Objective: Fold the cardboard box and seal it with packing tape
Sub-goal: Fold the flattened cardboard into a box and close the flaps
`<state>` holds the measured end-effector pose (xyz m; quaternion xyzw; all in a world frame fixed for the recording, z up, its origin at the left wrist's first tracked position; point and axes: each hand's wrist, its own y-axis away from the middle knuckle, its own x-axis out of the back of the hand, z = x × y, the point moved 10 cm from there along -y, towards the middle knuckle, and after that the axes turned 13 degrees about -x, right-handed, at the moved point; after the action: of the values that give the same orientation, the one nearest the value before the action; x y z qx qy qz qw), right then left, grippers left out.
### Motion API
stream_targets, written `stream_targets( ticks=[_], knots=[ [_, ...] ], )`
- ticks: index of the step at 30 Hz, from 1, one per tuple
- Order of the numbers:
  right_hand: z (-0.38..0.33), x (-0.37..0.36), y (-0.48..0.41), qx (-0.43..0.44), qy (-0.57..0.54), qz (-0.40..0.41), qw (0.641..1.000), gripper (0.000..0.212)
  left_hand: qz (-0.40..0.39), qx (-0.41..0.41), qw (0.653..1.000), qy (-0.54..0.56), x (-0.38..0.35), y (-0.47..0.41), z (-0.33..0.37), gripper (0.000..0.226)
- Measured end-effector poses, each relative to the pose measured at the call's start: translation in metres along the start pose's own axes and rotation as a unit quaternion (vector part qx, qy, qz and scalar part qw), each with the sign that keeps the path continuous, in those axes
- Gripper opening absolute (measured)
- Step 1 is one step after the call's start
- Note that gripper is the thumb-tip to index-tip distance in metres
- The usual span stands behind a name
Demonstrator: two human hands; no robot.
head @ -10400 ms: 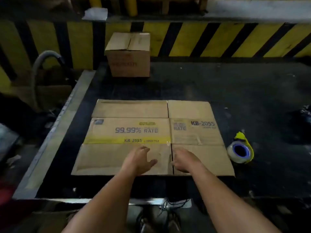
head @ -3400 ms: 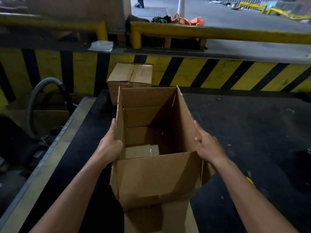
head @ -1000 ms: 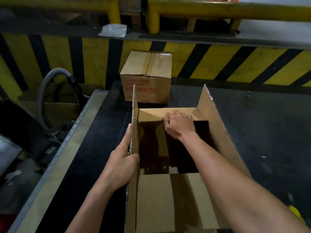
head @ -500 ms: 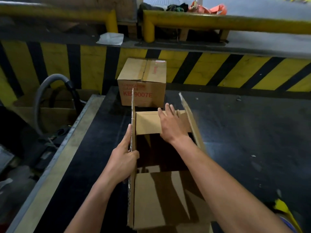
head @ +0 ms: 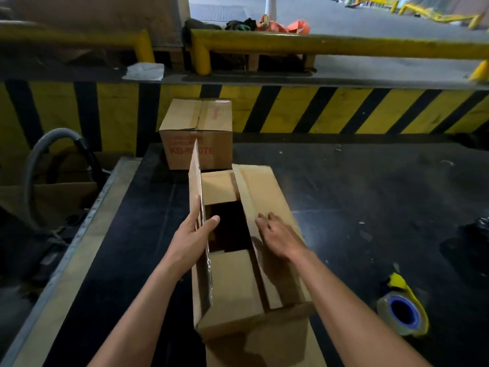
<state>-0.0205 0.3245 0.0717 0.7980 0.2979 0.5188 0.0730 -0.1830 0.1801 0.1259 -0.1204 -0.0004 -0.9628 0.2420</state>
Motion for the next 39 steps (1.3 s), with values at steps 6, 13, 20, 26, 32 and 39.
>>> stream_targets(
  ticks=[6, 13, 20, 26, 32, 39],
  knots=[
    [0.017, -0.011, 0.013, 0.034, 0.038, 0.029, 0.998, 0.054, -0.011, -0.002, 0.997, -0.073, -0.029, -0.002, -0.016, 0.074],
    [0.038, -0.002, 0.026, -0.035, -0.092, 0.091, 0.991, 0.036, -0.176, -0.012, 0.895, -0.411, -0.066, -0.018, -0.065, 0.058],
    [0.039, -0.073, 0.071, -0.119, 0.079, 0.014, 0.99, 0.098, -0.251, -0.056, 0.815, -0.519, -0.069, -0.062, -0.084, 0.065],
    [0.042, -0.076, 0.075, -0.111, 0.092, 0.083, 0.986, 0.097, -0.259, -0.038, 0.802, -0.537, -0.062, -0.14, -0.091, 0.071],
    [0.086, -0.09, 0.107, -0.251, 0.06, 0.034, 0.965, 0.111, -0.259, -0.024, 0.799, -0.542, -0.061, -0.208, -0.091, 0.087],
    [0.11, -0.108, 0.124, -0.329, -0.255, 0.047, 0.908, 0.146, -0.248, -0.035, 0.809, -0.532, -0.047, -0.24, -0.091, 0.122]
  ],
)
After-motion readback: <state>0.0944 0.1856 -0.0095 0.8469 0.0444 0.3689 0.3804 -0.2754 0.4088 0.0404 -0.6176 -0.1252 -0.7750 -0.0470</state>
